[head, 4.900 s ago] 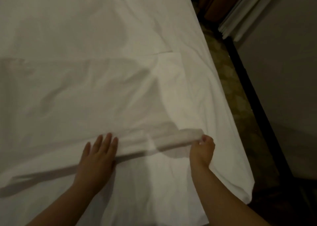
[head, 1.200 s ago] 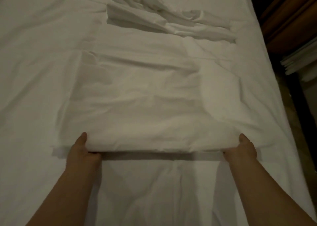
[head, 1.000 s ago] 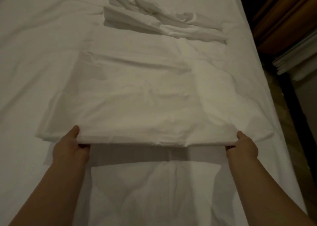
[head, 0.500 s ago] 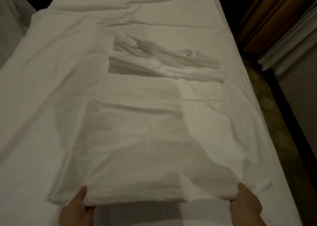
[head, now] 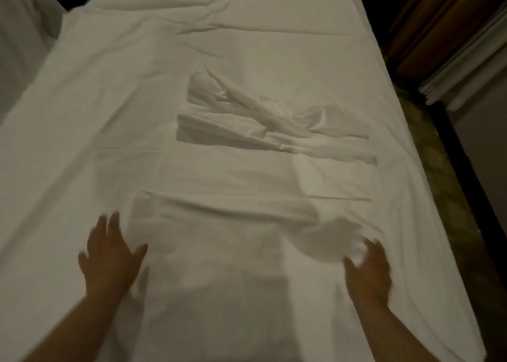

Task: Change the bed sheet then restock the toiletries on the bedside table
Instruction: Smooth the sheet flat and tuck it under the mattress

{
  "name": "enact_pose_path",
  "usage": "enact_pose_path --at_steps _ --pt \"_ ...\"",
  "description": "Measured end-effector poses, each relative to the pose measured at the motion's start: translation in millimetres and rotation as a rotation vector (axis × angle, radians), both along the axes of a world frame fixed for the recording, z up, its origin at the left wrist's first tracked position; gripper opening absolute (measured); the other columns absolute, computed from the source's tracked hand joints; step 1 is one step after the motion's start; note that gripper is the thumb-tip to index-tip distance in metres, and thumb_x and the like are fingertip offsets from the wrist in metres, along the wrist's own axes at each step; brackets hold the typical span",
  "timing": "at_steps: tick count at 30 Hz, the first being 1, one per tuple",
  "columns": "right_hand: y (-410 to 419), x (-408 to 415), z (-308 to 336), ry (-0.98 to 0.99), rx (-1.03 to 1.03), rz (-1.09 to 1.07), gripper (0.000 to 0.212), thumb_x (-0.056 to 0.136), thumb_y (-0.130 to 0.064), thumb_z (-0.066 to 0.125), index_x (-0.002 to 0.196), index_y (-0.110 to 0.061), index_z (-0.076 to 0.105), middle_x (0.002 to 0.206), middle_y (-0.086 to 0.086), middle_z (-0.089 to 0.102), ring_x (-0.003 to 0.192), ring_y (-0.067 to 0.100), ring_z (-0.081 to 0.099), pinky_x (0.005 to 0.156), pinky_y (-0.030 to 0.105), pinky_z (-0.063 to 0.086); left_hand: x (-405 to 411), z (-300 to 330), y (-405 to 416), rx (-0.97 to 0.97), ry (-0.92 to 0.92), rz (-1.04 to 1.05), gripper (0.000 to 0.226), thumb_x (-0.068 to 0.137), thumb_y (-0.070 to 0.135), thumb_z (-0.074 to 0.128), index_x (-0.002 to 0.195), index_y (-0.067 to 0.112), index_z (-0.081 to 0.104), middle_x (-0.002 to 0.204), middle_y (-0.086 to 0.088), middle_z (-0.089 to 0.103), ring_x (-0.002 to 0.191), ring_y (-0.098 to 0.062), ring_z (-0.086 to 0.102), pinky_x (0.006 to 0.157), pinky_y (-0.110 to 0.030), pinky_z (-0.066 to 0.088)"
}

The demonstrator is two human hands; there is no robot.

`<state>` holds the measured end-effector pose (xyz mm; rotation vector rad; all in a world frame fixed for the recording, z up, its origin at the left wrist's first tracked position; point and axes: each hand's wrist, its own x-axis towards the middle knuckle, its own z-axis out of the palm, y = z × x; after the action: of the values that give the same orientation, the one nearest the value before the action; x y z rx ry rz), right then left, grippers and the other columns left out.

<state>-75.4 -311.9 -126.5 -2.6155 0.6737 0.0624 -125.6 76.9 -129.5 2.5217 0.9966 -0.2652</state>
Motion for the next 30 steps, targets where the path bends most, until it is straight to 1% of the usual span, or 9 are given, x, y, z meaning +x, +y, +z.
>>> enact_pose_path --at_steps 3,5,8,11,15,22,25,27,30 --pt "14.2 70.0 -17.6 0.11 -0.227 0.598 0.056 0.093 -0.025 0.05 0.146 -0.017 0.031 0.156 0.005 0.021 0.142 0.024 0.026 0.112 0.041 0.027 85.2 -12.5 23.2 0.232 0.135 -0.56 0.087 0.084 0.041 0.065 0.151 0.027 0.012 0.16 0.002 0.005 0.147 -0.022 0.002 0.113 -0.054 0.009" --pt "16.7 106.5 -23.3 0.32 -0.328 0.721 0.062 0.098 -0.026 0.04 0.151 -0.025 0.007 0.159 -0.003 0.002 0.146 0.02 0.002 0.117 0.043 0.006 116.7 -33.3 21.4 0.28 0.28 -0.697 0.088 0.085 0.047 0.061 0.151 0.028 0.006 0.159 0.005 0.008 0.147 -0.018 0.002 0.114 -0.054 0.007" --pt "4.1 144.3 -33.3 0.508 -0.425 0.76 0.067 0.093 -0.033 0.049 0.148 -0.02 0.014 0.154 0.003 0.019 0.145 0.024 0.01 0.115 0.051 0.001 157.1 -56.8 21.8 0.222 0.484 -0.727 0.059 0.085 0.052 0.059 0.135 0.035 0.033 0.141 0.006 0.042 0.133 -0.017 0.037 0.111 -0.046 0.019" --pt "-20.7 160.5 -31.0 0.647 -0.44 0.793 0.035 0.094 -0.037 0.048 0.124 -0.02 0.049 0.134 0.003 0.049 0.127 0.023 0.042 0.111 0.041 0.02 167.4 -62.6 20.2 0.17 0.527 -0.832 0.031 0.091 0.044 0.055 0.12 0.033 0.053 0.119 0.006 0.054 0.116 -0.015 0.05 0.094 -0.026 0.036" --pt "-42.7 171.4 -8.1 0.73 -0.229 0.792 0.029 0.097 -0.033 0.047 0.068 -0.03 0.045 0.086 -0.006 0.052 0.089 0.014 0.047 0.075 0.024 0.032 178.8 -53.6 40.7 -0.112 0.414 -0.709 0.037 0.083 0.028 0.07 0.117 0.017 0.064 0.123 -0.005 0.058 0.122 -0.022 0.049 0.096 -0.024 0.032" --pt "-58.0 188.0 -23.4 0.903 -0.158 0.771 0.023 0.095 -0.033 0.05 0.072 -0.029 0.048 0.085 -0.012 0.05 0.098 0.017 0.054 0.072 0.02 0.037 201.8 -48.6 15.9 -0.099 0.68 -0.892 0.047 0.089 0.054 0.049 0.128 0.027 0.052 0.135 0.005 0.05 0.123 -0.01 0.046 0.095 -0.011 0.032" --pt "-44.5 226.1 -20.1 0.42 -0.084 0.52 0.015 0.091 -0.029 0.058 0.087 -0.015 0.06 0.092 0.004 0.063 0.088 0.024 0.058 0.073 0.03 0.041 236.7 -37.0 13.0 -0.28 0.32 -0.565 0.022 0.084 0.045 0.064 0.089 0.024 0.068 0.093 0.001 0.068 0.097 -0.022 0.061 0.075 -0.019 0.041" --pt "-25.5 269.0 -15.0 0.104 -0.052 0.423 0.026 0.088 -0.028 0.063 0.108 -0.011 0.061 0.112 0.011 0.059 0.1 0.029 0.054 0.083 0.033 0.04 276.4 -28.7 7.4 -0.143 -0.059 -0.334 0.018 0.087 0.026 0.066 0.097 0.012 0.068 0.094 -0.01 0.067 0.099 -0.032 0.061 0.081 -0.032 0.04" --pt "16.5 336.4 -14.8 0.087 0.019 0.541 0.049 0.088 -0.043 0.059 0.13 -0.019 0.052 0.142 0.009 0.039 0.13 0.03 0.036 0.106 0.037 0.029 340.0 -12.8 -9.1 -0.044 -0.327 -0.221 0.047 0.085 0.026 0.068 0.125 0.007 0.053 0.121 -0.019 0.055 0.109 -0.037 0.055 0.094 -0.04 0.04"
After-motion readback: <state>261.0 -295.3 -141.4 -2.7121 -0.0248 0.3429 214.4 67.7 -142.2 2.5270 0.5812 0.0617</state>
